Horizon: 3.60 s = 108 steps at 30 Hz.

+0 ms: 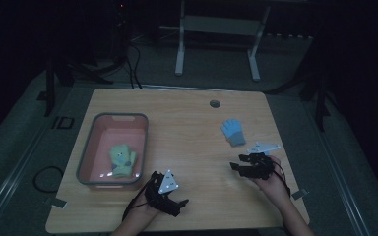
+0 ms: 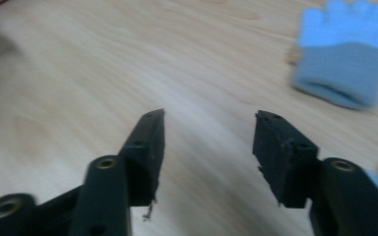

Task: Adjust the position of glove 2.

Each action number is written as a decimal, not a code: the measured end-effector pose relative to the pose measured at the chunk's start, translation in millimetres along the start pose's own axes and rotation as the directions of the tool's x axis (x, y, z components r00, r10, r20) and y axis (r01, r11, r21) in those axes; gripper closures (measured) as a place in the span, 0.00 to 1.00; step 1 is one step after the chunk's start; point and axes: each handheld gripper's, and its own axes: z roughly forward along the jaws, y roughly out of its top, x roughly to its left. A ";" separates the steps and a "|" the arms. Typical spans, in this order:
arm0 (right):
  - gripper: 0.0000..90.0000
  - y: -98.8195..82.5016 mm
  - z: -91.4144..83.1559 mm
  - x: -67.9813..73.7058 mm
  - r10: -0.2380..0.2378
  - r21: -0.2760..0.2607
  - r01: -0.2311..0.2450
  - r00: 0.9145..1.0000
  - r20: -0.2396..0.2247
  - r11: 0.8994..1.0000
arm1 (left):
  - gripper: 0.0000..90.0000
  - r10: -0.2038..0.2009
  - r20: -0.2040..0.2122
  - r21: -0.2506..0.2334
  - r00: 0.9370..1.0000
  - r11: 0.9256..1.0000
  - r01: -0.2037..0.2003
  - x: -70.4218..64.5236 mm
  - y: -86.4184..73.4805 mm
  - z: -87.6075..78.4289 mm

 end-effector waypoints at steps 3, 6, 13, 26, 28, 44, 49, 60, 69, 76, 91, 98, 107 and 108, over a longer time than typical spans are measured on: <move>0.63 4.0 -0.2 -11.1 0.022 0.001 -0.022 0.999 0.038 1.000 | 0.03 -0.004 0.004 0.003 1.000 1.000 0.004 0.8 -0.7 0.8; 0.68 11.4 2.7 -23.2 0.062 -0.006 -0.062 0.996 0.064 0.998 | 0.03 -0.007 0.007 0.007 1.000 1.000 0.007 0.9 -1.1 1.6; 0.74 32.0 21.7 -43.3 0.062 0.010 -0.063 0.994 0.095 0.998 | 0.03 -0.006 0.011 0.004 1.000 1.000 0.006 1.6 -1.9 1.2; 0.67 63.1 62.2 -73.0 0.044 0.006 -0.046 0.987 0.155 0.999 | 0.03 0.001 0.009 -0.007 1.000 1.000 -0.001 1.7 -2.1 -2.2; 0.67 65.9 68.8 -78.4 0.054 0.016 -0.057 0.986 0.158 0.998 | 0.03 -0.001 0.011 -0.009 1.000 1.000 0.001 1.8 -2.2 -2.4; 0.77 59.1 102.8 -90.3 0.032 0.058 -0.044 0.981 0.193 0.997 | 0.03 0.000 0.016 -0.026 1.000 1.000 0.001 2.2 -3.6 -4.3; 0.91 57.8 102.9 -85.4 0.041 0.054 -0.054 0.977 0.210 0.997 | 0.03 0.003 0.009 -0.035 1.000 0.999 -0.003 1.7 -2.8 -5.5; 0.97 68.5 72.2 -57.8 0.121 -0.022 -0.118 0.969 0.214 0.993 | 0.03 0.005 0.001 -0.016 1.000 1.000 -0.005 3.5 -3.9 -2.9; 0.97 70.5 37.6 -10.4 0.149 -0.073 -0.138 0.973 0.178 0.988 | 0.03 0.006 -0.013 -0.022 1.000 1.000 -0.006 4.2 -2.5 -4.7; 0.97 63.9 14.3 39.2 0.185 -0.121 -0.168 0.972 0.144 0.978 | 0.03 0.011 -0.016 -0.026 1.000 1.000 -0.011 3.9 -1.9 -5.2; 0.97 32.1 32.1 92.2 0.222 -0.083 -0.211 0.963 0.155 0.974 | 0.03 0.022 -0.005 -0.031 1.000 0.999 -0.022 3.0 -1.3 -4.0; 0.97 18.6 52.7 92.8 0.241 -0.033 -0.239 0.957 0.159 0.970 | 0.03 0.019 0.000 -0.037 1.000 0.999 -0.019 2.2 -1.2 -3.8; 0.83 9.8 68.6 90.3 0.225 0.002 -0.229 0.959 0.174 0.974 | 0.03 0.023 0.004 -0.030 1.000 0.999 -0.023 3.0 -1.8 -3.2; 0.82 9.9 68.4 89.6 0.228 0.002 -0.232 0.959 0.170 0.973 | 0.03 0.022 0.003 -0.030 1.000 0.999 -0.022 3.1 -1.9 -3.1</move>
